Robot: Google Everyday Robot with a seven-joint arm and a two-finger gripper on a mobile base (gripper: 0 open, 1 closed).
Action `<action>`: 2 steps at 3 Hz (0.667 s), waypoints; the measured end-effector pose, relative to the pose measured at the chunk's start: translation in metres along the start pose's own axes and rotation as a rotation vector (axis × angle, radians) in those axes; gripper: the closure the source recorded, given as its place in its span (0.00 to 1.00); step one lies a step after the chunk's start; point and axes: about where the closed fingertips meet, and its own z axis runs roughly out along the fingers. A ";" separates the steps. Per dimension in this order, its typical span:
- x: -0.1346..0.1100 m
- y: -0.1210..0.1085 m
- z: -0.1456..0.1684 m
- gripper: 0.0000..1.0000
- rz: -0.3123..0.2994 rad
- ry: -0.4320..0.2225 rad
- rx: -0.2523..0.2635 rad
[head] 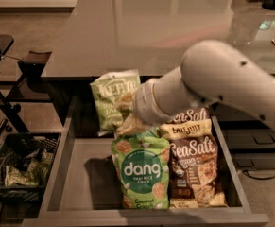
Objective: Pick green jalapeno chip bag from top drawer and place on counter
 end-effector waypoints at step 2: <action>0.003 -0.033 -0.020 1.00 -0.054 -0.018 0.005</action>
Offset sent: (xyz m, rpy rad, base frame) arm 0.0219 -0.0113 0.0170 -0.0002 -0.0287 0.0380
